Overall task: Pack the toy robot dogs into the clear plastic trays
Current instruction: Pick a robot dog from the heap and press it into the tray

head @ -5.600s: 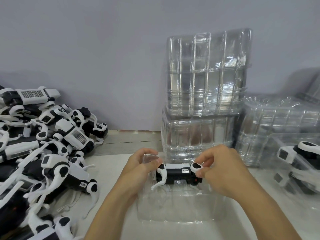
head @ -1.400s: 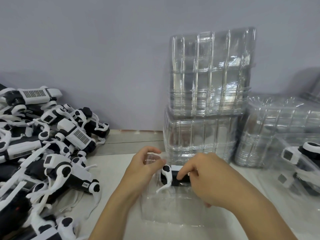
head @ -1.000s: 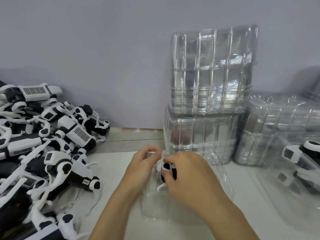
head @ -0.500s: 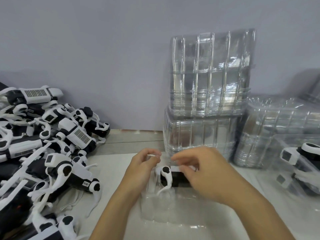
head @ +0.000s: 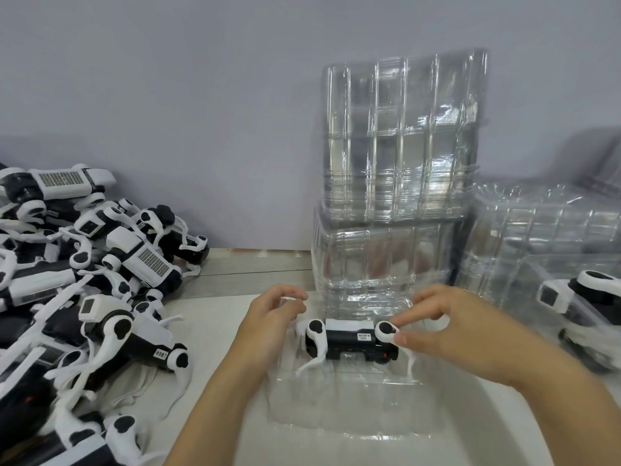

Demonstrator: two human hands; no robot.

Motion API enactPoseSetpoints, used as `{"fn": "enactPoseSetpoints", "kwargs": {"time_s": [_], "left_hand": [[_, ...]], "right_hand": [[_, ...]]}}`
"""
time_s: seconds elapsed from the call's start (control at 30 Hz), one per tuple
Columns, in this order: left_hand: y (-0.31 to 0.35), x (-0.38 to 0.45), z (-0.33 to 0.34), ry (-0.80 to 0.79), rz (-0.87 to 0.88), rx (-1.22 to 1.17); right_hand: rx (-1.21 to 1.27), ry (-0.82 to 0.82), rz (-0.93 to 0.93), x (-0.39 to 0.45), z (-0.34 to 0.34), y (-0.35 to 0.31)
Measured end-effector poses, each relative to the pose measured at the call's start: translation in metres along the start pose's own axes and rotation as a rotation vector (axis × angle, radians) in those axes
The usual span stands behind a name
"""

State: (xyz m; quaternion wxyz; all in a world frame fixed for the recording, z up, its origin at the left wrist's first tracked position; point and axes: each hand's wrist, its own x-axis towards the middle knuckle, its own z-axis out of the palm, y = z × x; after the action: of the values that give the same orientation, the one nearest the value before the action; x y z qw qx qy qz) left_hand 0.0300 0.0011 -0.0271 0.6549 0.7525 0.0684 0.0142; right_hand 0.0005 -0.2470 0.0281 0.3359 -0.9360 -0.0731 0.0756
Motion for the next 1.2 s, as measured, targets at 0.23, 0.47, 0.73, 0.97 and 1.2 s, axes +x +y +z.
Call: {"fn": "enactPoseSetpoints", "kwargs": {"time_s": [0.23, 0.47, 0.73, 0.97, 1.2], "left_hand": [[-0.002, 0.001, -0.001, -0.001, 0.005, 0.0], [-0.001, 0.002, 0.001, 0.005, 0.002, -0.003], [-0.002, 0.002, 0.0, 0.005, 0.001, -0.003], [-0.001, 0.002, 0.001, -0.009, 0.015, -0.005], [0.0, 0.002, 0.001, -0.024, 0.009, -0.016]], "right_hand": [[-0.075, 0.159, -0.089, 0.003, 0.001, -0.013], [-0.061, -0.065, -0.127, 0.004, 0.025, -0.046], [-0.062, -0.068, -0.009, 0.004, 0.037, -0.056], [-0.185, -0.07, 0.03, 0.005, 0.046, -0.056], [-0.095, -0.055, 0.024, 0.007, 0.044, -0.055]]}}
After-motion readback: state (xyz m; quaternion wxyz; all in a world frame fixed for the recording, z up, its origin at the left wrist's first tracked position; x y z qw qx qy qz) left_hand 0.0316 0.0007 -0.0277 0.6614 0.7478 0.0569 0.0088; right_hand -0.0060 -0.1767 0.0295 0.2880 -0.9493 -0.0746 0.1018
